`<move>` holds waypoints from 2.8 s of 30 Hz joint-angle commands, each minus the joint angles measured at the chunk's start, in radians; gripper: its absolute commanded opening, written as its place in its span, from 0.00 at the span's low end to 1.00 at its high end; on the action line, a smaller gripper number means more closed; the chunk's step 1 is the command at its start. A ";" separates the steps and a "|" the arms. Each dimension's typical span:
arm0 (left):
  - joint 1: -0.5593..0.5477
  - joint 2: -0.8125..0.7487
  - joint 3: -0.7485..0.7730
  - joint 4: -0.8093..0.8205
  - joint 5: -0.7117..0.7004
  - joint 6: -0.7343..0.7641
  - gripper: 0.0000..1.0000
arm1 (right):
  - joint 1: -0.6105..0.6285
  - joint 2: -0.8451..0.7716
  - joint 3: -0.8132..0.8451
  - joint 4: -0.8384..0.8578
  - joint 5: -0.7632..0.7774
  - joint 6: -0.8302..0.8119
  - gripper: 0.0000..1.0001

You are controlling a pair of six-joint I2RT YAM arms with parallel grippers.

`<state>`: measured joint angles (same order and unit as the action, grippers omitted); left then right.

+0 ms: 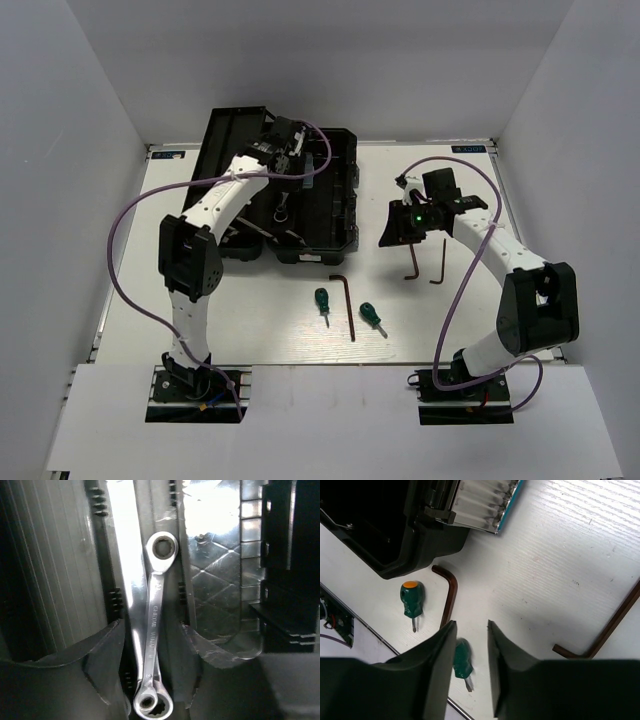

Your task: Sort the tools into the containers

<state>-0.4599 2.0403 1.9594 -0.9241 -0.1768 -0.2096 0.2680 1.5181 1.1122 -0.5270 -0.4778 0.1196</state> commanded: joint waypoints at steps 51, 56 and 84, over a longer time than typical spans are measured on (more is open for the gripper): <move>-0.424 -0.402 -0.732 0.392 0.359 -0.074 0.67 | -0.036 0.292 0.112 -0.103 0.453 -0.206 0.30; -0.433 -0.373 -0.732 0.401 0.370 -0.074 0.67 | -0.036 0.271 0.103 -0.113 0.432 -0.199 0.30; -0.502 -0.259 -0.654 0.360 0.264 -0.065 0.67 | 0.050 0.386 0.009 -0.002 0.642 -0.144 0.16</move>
<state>-0.9569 1.8259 1.2736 -0.5743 0.1188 -0.2783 0.2962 1.8256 1.1561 -0.5640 0.0654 -0.0437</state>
